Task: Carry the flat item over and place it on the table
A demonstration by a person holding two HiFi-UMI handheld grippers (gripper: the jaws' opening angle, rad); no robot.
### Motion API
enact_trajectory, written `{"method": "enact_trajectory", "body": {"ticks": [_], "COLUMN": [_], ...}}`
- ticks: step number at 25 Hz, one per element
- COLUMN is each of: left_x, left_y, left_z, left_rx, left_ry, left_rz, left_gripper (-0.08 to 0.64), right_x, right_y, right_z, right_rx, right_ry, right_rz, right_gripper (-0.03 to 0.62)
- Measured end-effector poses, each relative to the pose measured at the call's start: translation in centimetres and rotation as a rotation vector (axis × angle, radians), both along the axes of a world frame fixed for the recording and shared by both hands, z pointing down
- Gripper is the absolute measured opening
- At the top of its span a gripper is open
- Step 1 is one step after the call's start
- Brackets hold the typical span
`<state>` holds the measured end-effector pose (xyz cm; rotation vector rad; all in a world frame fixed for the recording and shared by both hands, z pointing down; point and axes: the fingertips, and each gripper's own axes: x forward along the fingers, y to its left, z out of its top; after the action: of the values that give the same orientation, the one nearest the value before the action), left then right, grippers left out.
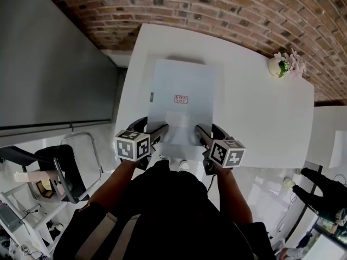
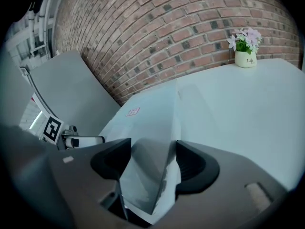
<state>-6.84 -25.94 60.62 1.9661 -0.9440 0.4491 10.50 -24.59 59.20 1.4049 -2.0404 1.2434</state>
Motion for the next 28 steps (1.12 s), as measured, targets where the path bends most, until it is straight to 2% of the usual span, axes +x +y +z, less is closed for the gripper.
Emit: {"method": "enact_trajectory", "body": {"ticks": [13,28], "left_x": [-0.2,-0.2], "left_y": [0.0,0.1], "left_z": [1.7,3.4], "left_rx": [-0.043,-0.035], "left_ry": [-0.016,-0.072], "left_rz": [0.011,0.045], "left_gripper": [0.391,0.391], "right_x": [-0.2,0.0], "right_y": [-0.1,0.3], "right_z": [1.5,3.5], "right_rx": [-0.029,-0.059], "right_ry": [0.016,0.095], "right_rz": [0.005,-0.022], "right_gripper": [0.299,0.298]}}
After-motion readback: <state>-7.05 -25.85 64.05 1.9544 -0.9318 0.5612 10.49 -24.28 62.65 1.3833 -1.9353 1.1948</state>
